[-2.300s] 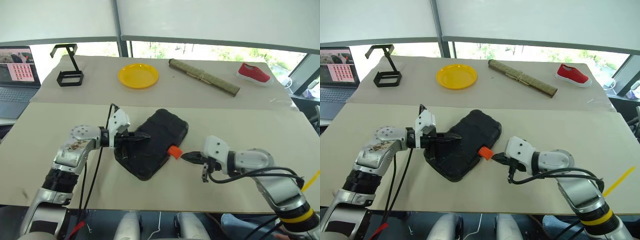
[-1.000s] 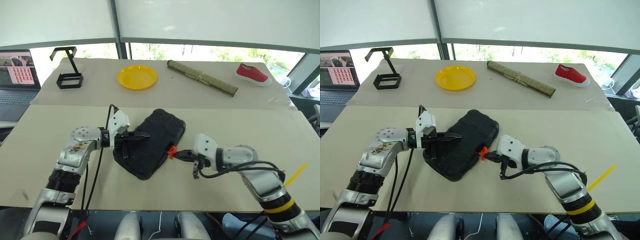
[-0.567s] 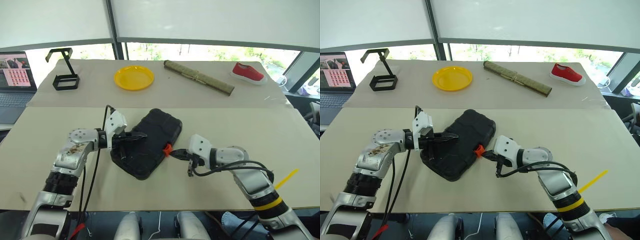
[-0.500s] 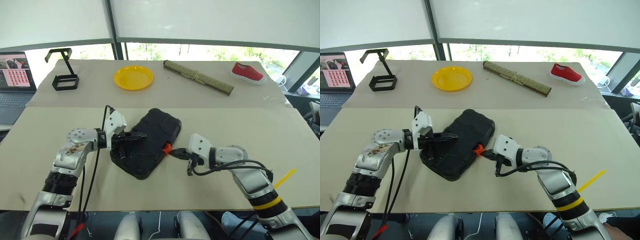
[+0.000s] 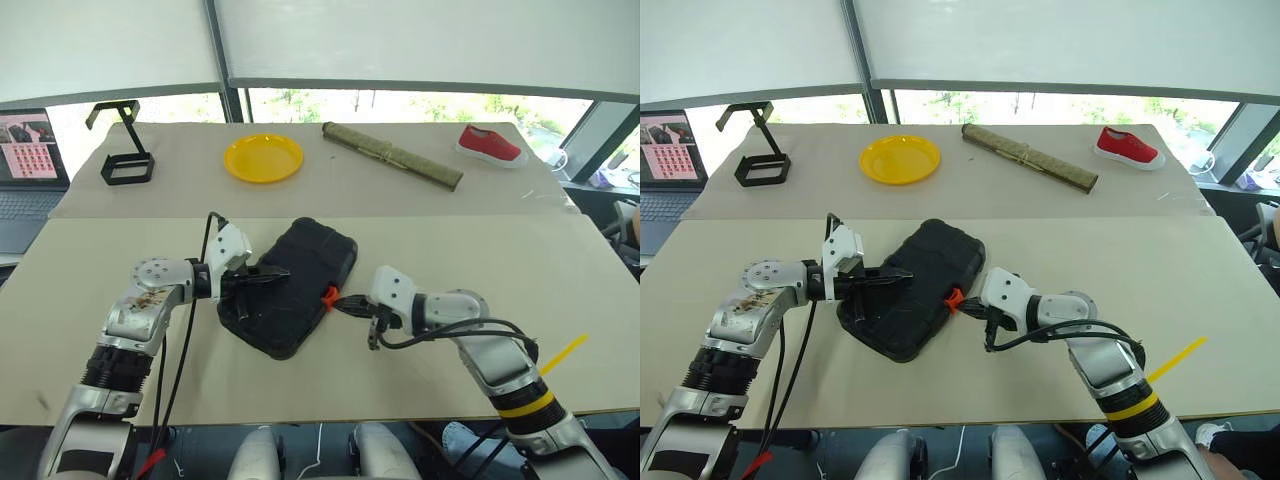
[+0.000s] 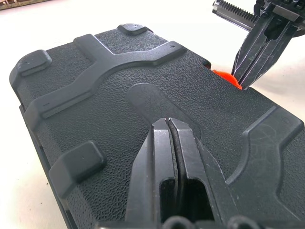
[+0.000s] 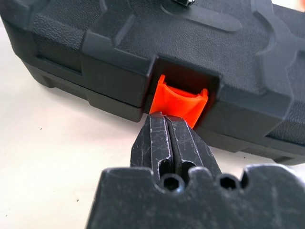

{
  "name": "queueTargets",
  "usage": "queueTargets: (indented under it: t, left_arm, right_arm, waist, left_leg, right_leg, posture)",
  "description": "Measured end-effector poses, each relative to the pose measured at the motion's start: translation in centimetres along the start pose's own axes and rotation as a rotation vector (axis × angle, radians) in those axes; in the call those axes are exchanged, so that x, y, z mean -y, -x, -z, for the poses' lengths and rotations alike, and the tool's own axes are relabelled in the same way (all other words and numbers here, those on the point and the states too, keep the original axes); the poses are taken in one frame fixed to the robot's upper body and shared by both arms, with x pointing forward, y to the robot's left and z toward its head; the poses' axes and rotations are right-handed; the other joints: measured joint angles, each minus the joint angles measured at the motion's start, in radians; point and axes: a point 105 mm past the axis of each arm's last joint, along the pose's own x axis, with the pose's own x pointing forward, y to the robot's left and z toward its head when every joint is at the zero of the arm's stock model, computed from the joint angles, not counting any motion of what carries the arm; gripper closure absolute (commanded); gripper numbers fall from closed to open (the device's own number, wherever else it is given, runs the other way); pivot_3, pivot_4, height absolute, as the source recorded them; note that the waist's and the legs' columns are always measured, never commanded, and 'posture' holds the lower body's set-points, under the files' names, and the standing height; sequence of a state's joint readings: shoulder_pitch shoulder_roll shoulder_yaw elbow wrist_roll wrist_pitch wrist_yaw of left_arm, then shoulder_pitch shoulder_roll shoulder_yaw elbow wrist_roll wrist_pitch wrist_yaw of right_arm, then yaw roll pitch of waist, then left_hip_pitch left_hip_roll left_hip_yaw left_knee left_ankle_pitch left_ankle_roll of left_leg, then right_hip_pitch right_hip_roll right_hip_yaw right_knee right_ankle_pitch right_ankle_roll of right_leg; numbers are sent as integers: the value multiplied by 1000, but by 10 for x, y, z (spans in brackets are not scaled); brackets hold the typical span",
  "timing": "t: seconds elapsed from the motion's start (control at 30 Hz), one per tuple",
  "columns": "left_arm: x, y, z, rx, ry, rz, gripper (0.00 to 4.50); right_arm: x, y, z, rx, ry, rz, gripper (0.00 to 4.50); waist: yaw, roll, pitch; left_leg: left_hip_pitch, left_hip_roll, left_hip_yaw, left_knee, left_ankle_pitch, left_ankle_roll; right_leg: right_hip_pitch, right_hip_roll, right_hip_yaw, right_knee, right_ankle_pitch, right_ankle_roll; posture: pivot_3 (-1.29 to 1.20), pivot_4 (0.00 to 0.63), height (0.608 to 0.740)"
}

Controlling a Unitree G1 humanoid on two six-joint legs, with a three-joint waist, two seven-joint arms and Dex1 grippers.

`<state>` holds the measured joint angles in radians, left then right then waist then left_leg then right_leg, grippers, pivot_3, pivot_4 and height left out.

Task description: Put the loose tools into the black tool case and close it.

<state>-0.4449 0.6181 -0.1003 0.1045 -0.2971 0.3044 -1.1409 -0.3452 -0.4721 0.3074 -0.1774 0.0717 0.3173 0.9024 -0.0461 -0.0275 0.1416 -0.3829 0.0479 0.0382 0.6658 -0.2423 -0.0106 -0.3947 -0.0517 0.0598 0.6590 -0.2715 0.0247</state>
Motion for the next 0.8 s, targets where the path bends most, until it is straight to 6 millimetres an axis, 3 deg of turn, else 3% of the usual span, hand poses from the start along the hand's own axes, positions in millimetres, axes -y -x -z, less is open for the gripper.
queueTargets:
  t: [0.53, 0.8]
  left_arm:
    - [0, 1, 4, -23, -1, 2, 4416]
    - [1, -2, 3, -12, 2, 7, 4416]
  right_arm:
    - [6, -19, -2, 0, -25, -3, 4500]
    - [1, -37, 11, -43, -70, -51, 4500]
  waist:
    - [-10, 0, 0]
    - [-6, 0, 0]
  left_leg:
    - [13, 3, 1, -6, 0, 0]
    - [12, 2, 0, -7, 0, 0]
  right_leg:
    - [5, 9, 10, 0, -2, 1]
    - [5, 8, 10, -1, -2, 0]
  posture:
    - [0, 150, 740]
    - [0, 150, 740]
